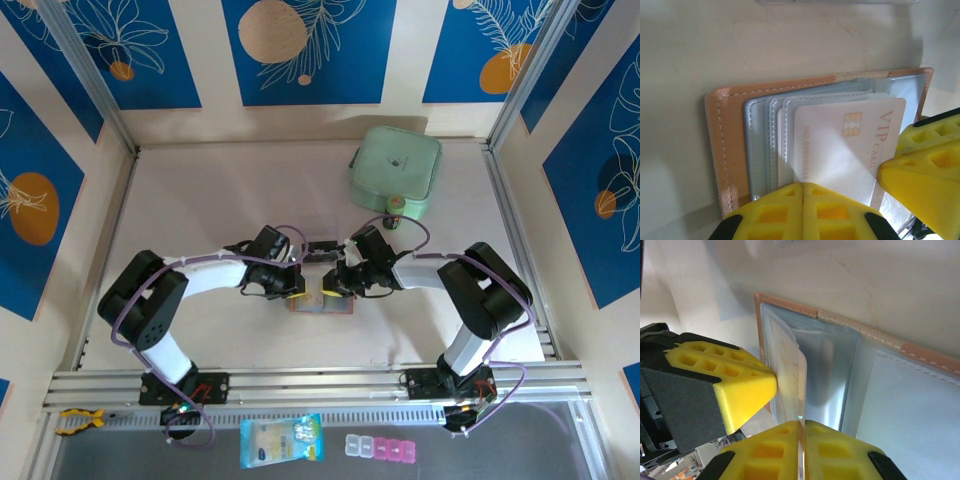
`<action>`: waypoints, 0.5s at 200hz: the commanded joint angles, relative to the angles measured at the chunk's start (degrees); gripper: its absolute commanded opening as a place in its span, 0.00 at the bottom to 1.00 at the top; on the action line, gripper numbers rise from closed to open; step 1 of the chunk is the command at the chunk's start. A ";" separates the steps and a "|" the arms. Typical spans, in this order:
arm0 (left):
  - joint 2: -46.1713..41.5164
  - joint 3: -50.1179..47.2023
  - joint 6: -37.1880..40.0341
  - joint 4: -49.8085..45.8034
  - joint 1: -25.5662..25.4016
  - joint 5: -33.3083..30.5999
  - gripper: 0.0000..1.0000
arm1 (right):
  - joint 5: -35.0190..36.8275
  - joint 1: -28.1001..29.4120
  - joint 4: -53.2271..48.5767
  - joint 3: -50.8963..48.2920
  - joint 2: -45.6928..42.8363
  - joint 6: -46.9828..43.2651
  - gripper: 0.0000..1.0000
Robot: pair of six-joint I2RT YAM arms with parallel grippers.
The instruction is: Take the credit cards out of the card holder
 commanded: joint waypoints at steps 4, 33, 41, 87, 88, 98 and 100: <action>2.05 0.48 1.16 -4.45 -0.45 -1.75 0.00 | -1.08 -0.07 0.60 -0.82 -0.17 0.41 0.07; 2.14 0.24 1.20 -4.99 -0.50 -2.31 0.00 | -0.54 -0.47 -0.02 -1.27 -0.84 -0.04 0.05; 2.28 0.14 1.20 -4.94 -0.45 -2.35 0.00 | -0.54 -0.63 -0.11 -1.41 -0.97 -0.19 0.05; 2.33 -0.03 1.20 -5.23 -0.46 -2.23 0.00 | -0.78 -1.36 -0.86 -1.92 -1.24 -0.68 0.06; 2.36 -0.07 1.20 -5.25 -0.50 -2.23 0.00 | -0.79 -1.38 -0.83 -1.90 -1.24 -0.66 0.06; 2.35 -0.19 1.28 -5.27 -0.49 -2.31 0.00 | -0.80 -1.47 -0.76 -2.08 -1.32 -0.69 0.06; 2.33 -0.24 1.29 -5.28 -0.48 -2.34 0.00 | -0.76 -1.47 -0.75 -2.11 -1.33 -0.66 0.06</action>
